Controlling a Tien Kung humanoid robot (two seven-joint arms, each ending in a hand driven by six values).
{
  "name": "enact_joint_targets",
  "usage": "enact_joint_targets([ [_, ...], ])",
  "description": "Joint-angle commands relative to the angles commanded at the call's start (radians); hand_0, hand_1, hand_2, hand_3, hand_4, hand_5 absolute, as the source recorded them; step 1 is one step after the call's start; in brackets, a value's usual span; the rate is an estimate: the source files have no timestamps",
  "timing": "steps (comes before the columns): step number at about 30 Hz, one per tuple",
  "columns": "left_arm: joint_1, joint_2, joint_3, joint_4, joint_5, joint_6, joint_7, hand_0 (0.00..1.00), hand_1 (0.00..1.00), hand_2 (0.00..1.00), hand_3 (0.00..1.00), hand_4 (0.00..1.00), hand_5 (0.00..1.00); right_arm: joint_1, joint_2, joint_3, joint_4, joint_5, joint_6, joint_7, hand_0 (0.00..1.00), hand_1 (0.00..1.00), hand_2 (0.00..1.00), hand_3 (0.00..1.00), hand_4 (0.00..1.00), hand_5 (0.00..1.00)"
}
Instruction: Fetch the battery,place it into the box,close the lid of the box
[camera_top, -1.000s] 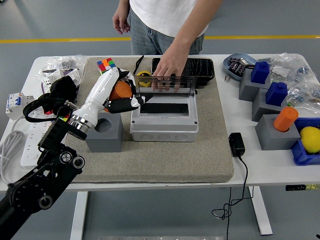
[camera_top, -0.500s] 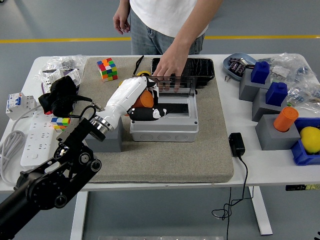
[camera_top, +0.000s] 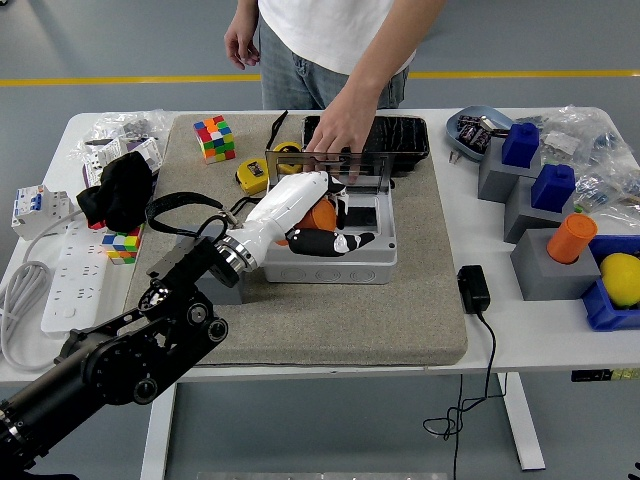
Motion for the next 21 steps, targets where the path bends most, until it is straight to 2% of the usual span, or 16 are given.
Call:
enact_joint_targets([
  [13,-0.046,-0.032,0.017,0.062,0.0,0.005,-0.004,0.019,0.002,0.002,0.002,0.818,0.469,0.003,-0.003,-0.007,0.0,0.005,0.0,-0.001,0.832,0.819,0.769,0.804,0.998,0.998],
  [21,-0.088,-0.069,0.037,0.13,-0.005,0.011,-0.012,0.021,0.002,0.002,0.002,0.812,0.488,0.004,-0.004,-0.009,0.0,0.006,-0.001,-0.002,0.832,0.819,0.769,0.805,0.998,0.998],
])
